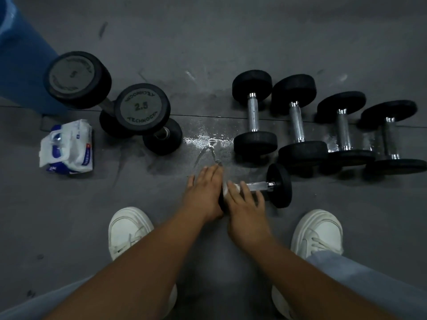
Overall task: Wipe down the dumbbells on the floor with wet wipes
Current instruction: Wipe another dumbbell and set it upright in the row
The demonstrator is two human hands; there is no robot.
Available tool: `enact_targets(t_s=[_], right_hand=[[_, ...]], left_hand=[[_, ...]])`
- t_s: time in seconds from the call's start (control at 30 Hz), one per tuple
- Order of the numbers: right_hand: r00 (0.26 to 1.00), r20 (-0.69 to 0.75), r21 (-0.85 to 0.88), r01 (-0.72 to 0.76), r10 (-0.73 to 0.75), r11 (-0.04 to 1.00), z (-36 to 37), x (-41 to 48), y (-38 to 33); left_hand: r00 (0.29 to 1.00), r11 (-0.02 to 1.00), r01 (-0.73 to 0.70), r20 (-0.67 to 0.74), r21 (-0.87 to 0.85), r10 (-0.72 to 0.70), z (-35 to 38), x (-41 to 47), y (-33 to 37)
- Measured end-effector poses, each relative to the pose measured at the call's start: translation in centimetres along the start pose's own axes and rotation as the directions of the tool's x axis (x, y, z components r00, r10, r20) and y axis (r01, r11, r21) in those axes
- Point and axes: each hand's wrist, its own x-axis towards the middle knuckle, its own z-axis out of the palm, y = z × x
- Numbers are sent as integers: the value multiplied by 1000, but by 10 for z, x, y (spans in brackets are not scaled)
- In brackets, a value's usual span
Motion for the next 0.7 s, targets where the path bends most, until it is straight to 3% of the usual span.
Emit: enact_targets(t_s=[0.07, 0.13, 0.23, 0.3, 0.37, 0.43, 0.57, 0.7], right_hand=[[999, -10, -15, 30, -30, 999, -8, 21, 6], [999, 48, 68, -10, 7, 998, -16, 36, 3], [1000, 23, 162, -18, 15, 987, -16, 32, 9], [993, -115, 182, -6, 27, 983, -16, 32, 22], [956, -247, 270, -88, 157, 959, -18, 42, 35], [946, -233, 360, -130, 224, 924, -21, 52, 32], [964, -237, 382, -23, 122, 924, -3, 33, 10], [949, -276, 418, -24, 152, 908, 7, 26, 6]], left_hand=[[1000, 1000, 1, -10, 10, -1, 0, 2, -1], [1000, 1000, 5, -12, 5, -5, 0, 0, 0], [1000, 1000, 7, -6, 18, -7, 2, -2, 1], [1000, 1000, 12, 7, 28, -12, -1, -1, 0], [1000, 999, 10, 18, 33, -11, -3, 1, 0], [1000, 999, 10, 15, 43, -10, -3, 0, 1], [1000, 1000, 11, 3, 10, -11, 0, 1, -1], [1000, 1000, 8, 5, -22, -8, 1, 2, -1]])
